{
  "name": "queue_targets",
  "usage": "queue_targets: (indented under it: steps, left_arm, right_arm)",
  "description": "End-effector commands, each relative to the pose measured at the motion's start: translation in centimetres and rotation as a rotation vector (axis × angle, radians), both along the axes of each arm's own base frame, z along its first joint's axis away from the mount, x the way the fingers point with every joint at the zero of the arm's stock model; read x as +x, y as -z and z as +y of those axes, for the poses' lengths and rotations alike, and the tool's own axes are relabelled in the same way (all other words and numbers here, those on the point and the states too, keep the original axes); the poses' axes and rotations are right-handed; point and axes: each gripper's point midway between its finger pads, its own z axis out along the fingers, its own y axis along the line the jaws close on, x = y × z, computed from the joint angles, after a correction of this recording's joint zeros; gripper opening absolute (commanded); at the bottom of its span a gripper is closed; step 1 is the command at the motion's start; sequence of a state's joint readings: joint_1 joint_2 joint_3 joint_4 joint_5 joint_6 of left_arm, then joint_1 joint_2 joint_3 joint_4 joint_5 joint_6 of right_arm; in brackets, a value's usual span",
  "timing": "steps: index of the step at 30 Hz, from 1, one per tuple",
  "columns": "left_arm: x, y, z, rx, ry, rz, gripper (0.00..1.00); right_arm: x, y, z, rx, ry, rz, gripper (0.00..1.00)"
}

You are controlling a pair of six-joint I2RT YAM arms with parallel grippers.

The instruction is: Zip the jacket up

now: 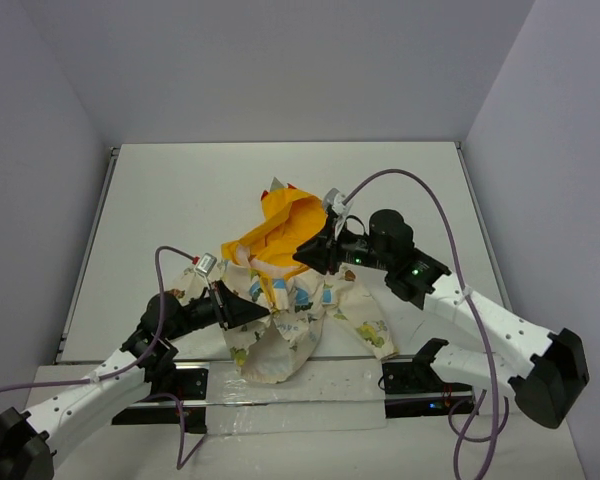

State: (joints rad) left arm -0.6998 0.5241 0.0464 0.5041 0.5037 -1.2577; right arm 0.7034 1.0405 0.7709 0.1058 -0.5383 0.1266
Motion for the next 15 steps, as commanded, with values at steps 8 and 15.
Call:
queue_targets:
  steps: [8, 15]
  left_arm:
    - [-0.6, 0.4, 0.5, 0.071, -0.013, 0.173, 0.0]
    - [-0.5, 0.4, 0.3, 0.078, -0.006, 0.205, 0.0]
  right_arm:
    - [-4.4, 2.2, -0.4, -0.334, 0.09, -0.392, 0.35]
    - [-8.1, 4.0, 2.3, -0.413, 0.048, -0.588, 0.38]
